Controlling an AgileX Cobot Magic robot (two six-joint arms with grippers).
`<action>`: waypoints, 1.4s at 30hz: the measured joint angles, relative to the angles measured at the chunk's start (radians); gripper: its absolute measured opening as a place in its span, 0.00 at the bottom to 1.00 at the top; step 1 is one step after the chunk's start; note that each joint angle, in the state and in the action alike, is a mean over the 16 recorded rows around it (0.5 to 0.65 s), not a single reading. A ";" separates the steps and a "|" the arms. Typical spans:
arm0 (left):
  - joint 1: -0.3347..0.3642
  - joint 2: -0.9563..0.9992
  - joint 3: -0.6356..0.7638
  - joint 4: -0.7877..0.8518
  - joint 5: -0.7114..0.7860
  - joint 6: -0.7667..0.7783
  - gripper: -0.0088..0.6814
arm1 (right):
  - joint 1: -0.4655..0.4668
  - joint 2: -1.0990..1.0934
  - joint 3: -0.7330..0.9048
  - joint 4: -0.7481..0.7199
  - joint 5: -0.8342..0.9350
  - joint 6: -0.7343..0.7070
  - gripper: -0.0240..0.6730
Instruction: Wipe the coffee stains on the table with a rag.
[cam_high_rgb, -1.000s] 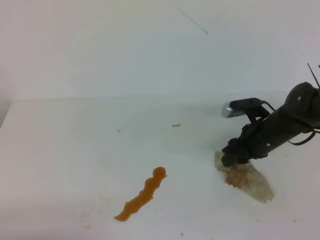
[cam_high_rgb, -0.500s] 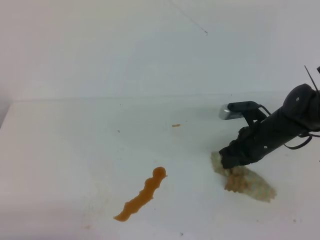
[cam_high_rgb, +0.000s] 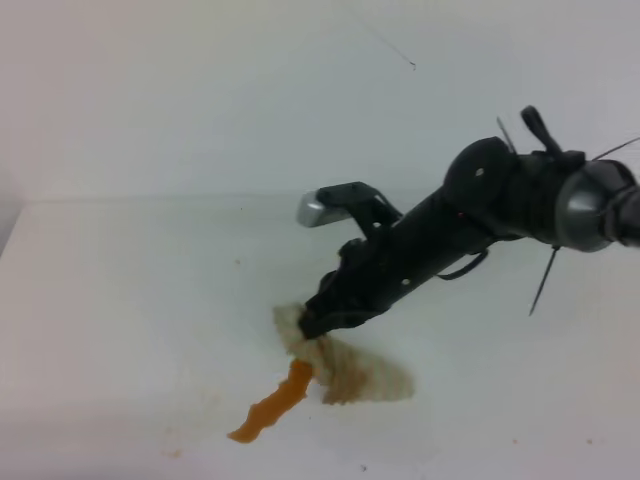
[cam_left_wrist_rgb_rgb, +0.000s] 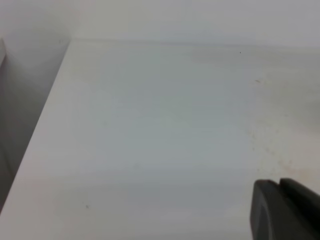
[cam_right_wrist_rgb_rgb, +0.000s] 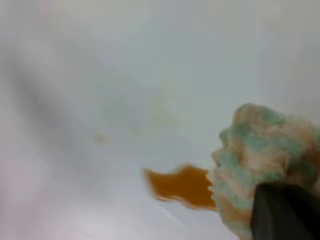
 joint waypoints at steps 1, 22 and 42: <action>0.000 0.000 0.000 0.000 0.001 0.000 0.01 | 0.022 0.003 -0.013 0.015 0.006 -0.003 0.06; 0.000 0.000 0.000 0.000 0.002 0.000 0.01 | 0.209 0.250 -0.326 -0.070 -0.013 0.016 0.06; 0.000 0.000 0.000 0.000 0.002 0.000 0.01 | 0.159 0.278 -0.510 -0.240 0.170 0.060 0.49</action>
